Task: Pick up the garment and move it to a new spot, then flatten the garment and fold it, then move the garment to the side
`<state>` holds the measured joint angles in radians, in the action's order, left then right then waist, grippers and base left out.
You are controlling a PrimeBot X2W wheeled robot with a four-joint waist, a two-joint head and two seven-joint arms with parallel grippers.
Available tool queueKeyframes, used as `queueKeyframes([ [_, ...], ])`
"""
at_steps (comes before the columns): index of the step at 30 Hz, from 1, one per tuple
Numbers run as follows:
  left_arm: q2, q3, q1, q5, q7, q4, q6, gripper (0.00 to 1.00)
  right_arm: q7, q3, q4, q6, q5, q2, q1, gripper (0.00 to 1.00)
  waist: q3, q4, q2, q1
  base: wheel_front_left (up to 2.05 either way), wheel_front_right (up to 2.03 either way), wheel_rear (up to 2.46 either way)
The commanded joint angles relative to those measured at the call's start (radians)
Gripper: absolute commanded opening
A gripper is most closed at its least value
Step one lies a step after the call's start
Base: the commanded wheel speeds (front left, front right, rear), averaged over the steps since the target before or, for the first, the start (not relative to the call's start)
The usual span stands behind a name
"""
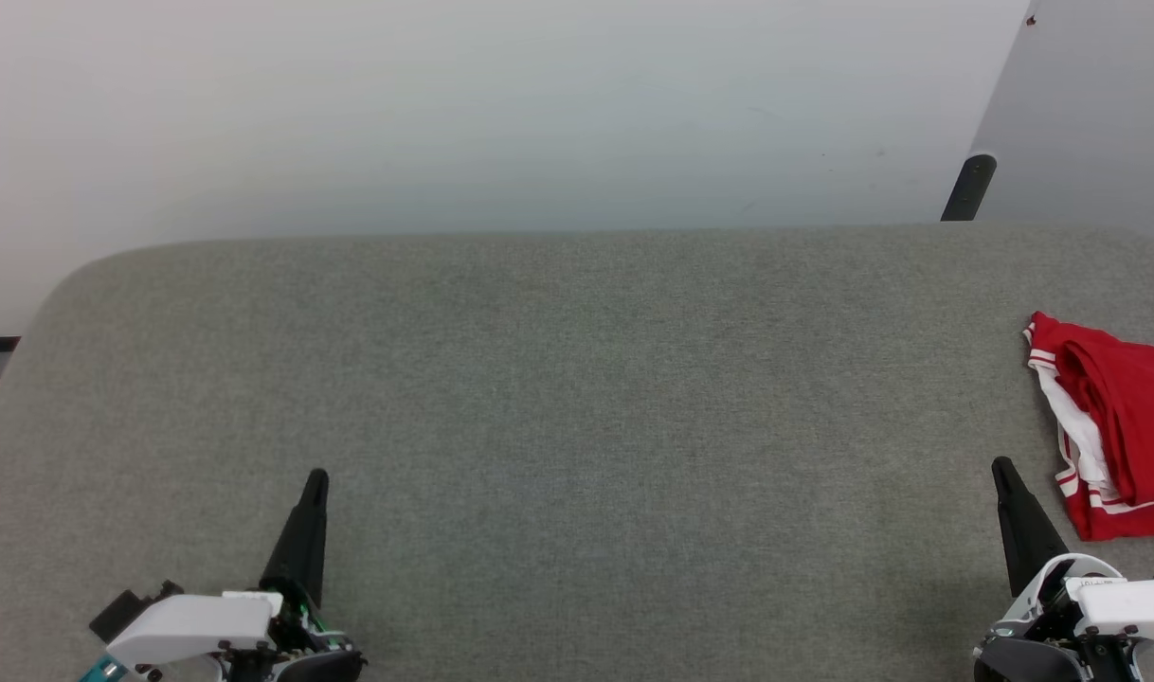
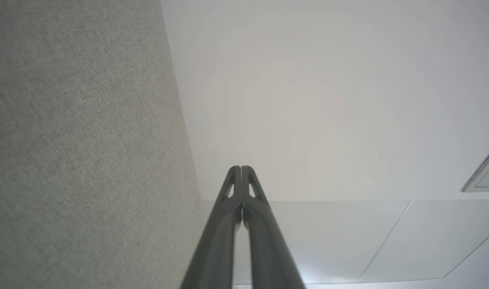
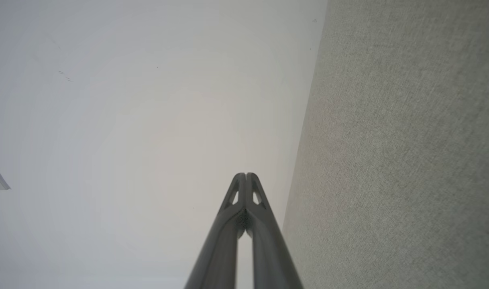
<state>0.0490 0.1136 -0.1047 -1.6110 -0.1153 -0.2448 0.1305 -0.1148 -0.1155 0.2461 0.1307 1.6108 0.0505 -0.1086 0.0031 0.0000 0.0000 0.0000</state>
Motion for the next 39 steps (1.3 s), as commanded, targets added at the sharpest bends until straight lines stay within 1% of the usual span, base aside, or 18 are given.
queueKeyframes([
  [1,0.0,0.002,-0.01,-0.003,-0.001,-0.001,0.0,0.0,-0.002,0.003,0.0,0.0,0.004,-0.003,-0.003,0.0,0.0,0.0,0.0,0.0,0.0,0.0,0.0],
  [39,0.0,0.002,-0.01,-0.003,-0.001,-0.001,0.0,0.0,-0.001,0.003,0.0,0.0,0.004,-0.003,-0.003,0.0,0.0,0.0,0.0,0.0,0.0,0.0,0.0],
])
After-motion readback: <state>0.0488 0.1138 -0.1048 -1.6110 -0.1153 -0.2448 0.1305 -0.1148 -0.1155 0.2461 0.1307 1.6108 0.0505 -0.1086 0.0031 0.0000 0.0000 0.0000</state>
